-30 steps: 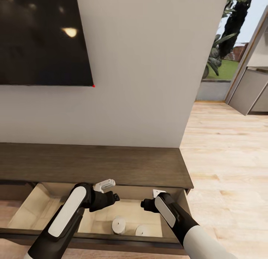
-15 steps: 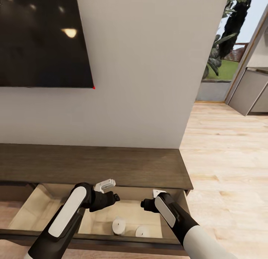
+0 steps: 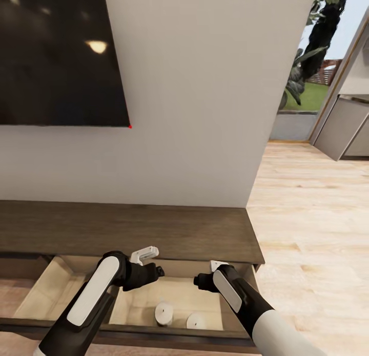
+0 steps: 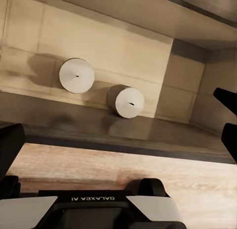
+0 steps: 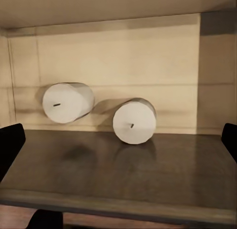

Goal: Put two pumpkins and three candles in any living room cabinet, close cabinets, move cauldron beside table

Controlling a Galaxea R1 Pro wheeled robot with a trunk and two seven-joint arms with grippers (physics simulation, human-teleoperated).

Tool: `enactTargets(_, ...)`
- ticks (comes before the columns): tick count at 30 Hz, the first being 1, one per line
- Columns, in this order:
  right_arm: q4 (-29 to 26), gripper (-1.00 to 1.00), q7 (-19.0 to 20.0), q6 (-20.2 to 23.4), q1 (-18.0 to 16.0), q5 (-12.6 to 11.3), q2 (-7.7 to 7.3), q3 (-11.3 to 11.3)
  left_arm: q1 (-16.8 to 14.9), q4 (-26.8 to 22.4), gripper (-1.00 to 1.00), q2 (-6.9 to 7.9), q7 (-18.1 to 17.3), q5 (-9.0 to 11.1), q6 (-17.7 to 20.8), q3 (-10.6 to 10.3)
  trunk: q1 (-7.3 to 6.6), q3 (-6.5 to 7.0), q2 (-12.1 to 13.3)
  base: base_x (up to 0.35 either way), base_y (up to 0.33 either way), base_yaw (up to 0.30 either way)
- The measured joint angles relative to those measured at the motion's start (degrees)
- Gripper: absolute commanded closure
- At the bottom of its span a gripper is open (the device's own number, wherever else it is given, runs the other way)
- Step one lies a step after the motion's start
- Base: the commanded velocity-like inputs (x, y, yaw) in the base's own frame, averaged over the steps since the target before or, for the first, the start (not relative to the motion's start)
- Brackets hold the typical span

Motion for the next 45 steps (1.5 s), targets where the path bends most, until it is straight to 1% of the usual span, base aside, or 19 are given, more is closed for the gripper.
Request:
enactTargets(4, 0.0, -1.00, -0.3, 0.1, 0.0, 0.1, 0.00, 0.0, 0.0, 0.0, -1.00, -0.03, 0.0, -1.4, 0.0, 0.0, -0.88, 0.72, 1.6, 0.000, 0.000, 0.000)
enactTargets(6, 0.0, -1.00, -0.4, 0.3, 0.0, 0.3, 0.00, 0.0, -0.1, 0.1, -1.00, -0.21, 0.0, -2.8, -0.1, 0.0, -1.32, 1.08, 2.4, 0.000, 0.000, 0.000)
enactTargets(8, 0.0, -1.00, -0.5, 0.8, 0.0, 0.3, 0.00, 0.0, -0.1, 0.2, -1.00, -0.81, 0.7, -4.2, -0.1, 0.0, -1.76, 1.44, 3.2, 0.000, 0.000, 0.000)
enactTargets(10, 0.0, -1.00, -0.7, 1.4, 0.0, 0.3, 0.00, 0.0, -0.1, 0.6, -1.00, -1.73, 2.9, -5.5, -0.2, 0.0, -2.20, 1.80, 4.0, 0.000, 0.000, 0.000)
enactTargets(11, 0.0, -1.00, -0.7, 1.5, -0.1, 0.4, 0.00, 0.0, -0.1, 0.7, -1.00, -2.38, 4.6, -5.9, -0.3, 0.0, -2.42, 1.98, 4.4, 0.000, 0.000, 0.000)
enactTargets(12, 0.0, -1.00, -0.8, 1.7, -0.1, 0.4, 0.00, 0.0, -0.1, 0.8, -1.00, -3.22, 6.9, -6.2, -0.4, 0.0, -2.64, 2.15, 4.8, 0.000, 0.000, 0.000)
enactTargets(13, 0.0, -1.00, -0.9, 1.8, -0.1, 0.4, 0.00, 0.0, 0.0, 0.8, -1.00, -3.64, 8.3, -6.4, -0.4, 0.0, -2.86, 2.33, 5.2, 0.000, 0.000, 0.000)
enactTargets(16, 0.1, -1.00, -1.8, 1.8, -0.1, 0.3, 0.04, 0.0, -0.1, 0.9, -1.00, -4.23, 10.6, -6.5, -0.5, 0.0, -3.52, 2.87, 6.4, 0.000, 0.000, 0.000)
enactTargets(18, 0.1, -1.00, -2.1, 1.9, -0.1, 0.2, 0.06, 0.0, -0.1, 0.9, -1.00, -4.34, 11.0, -6.5, -0.5, 0.0, -3.95, 3.23, 7.2, -0.003, 0.000, 0.000)
enactTargets(32, 0.1, -1.00, -2.2, 1.9, -0.1, 0.2, 0.17, 0.0, -0.1, 0.9, -1.00, -4.46, 11.1, -6.5, -0.5, 0.0, -7.02, 5.75, 12.8, -0.136, 0.000, 0.000)
enactTargets(45, 0.1, -1.00, -2.2, 1.9, -0.1, 0.3, 0.27, 0.0, 0.0, 0.9, -1.00, -4.48, 11.0, -6.3, -0.4, -0.1, -9.87, 8.08, 18.1, -0.203, 0.021, 0.000)
